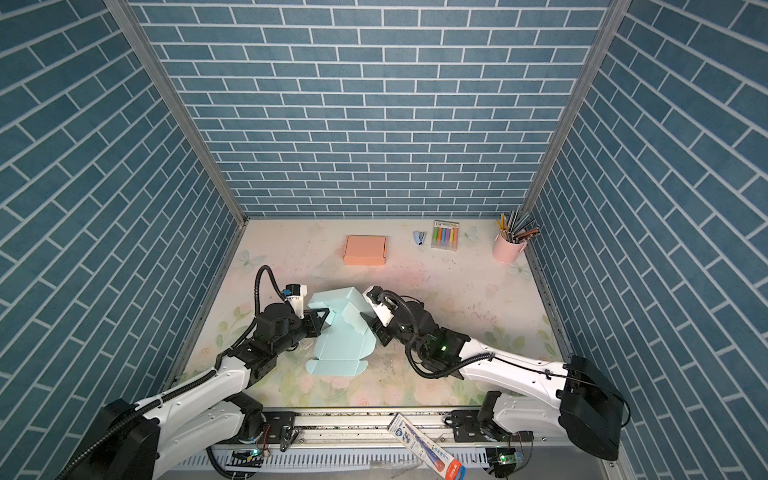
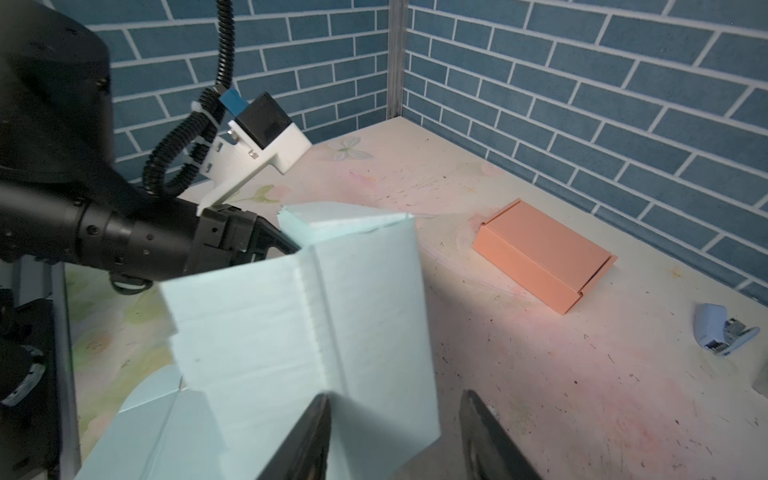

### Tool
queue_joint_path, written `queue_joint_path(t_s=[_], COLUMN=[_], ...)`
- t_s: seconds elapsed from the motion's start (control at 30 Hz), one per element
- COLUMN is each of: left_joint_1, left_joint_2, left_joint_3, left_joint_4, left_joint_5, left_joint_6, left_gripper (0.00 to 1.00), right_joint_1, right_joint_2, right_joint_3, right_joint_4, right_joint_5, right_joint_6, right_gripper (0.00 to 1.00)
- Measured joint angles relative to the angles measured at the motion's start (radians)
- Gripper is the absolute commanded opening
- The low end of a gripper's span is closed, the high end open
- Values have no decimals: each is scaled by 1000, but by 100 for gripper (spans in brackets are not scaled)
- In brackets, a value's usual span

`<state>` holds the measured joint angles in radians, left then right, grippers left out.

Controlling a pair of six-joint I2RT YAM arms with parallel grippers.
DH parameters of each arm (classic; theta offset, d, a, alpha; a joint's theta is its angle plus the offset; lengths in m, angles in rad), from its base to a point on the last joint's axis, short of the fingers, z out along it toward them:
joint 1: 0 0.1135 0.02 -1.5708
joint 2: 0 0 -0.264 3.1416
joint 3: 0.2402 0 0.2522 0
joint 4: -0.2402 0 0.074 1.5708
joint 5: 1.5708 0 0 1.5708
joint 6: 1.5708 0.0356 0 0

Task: Fold the paper box

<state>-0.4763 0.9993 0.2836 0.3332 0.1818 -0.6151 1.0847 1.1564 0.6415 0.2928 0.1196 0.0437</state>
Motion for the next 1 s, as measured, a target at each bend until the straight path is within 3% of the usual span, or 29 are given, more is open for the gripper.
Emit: queue_joint_path(t_s=[0.23, 0.57, 0.8, 1.0], left_joint_1=[-10, -26, -46, -86], left_joint_2=[1, 14, 9, -32], left_joint_3=[0, 2, 29, 40], left_joint_4=[0, -6, -52, -124], left_joint_5=[-1, -23, -77, -168], left_joint_6=[-1, 1, -31, -74], left_gripper=[0, 0, 0, 0], right_joint_1=[4, 4, 33, 89], right_joint_2=[-18, 66, 172, 289], right_joint_3=[-35, 17, 152, 283], right_joint_4=[36, 33, -8, -96], right_joint_5=[-51, 10, 139, 353], right_joint_6=[-29, -44, -45, -45], right_gripper=[53, 43, 38, 30])
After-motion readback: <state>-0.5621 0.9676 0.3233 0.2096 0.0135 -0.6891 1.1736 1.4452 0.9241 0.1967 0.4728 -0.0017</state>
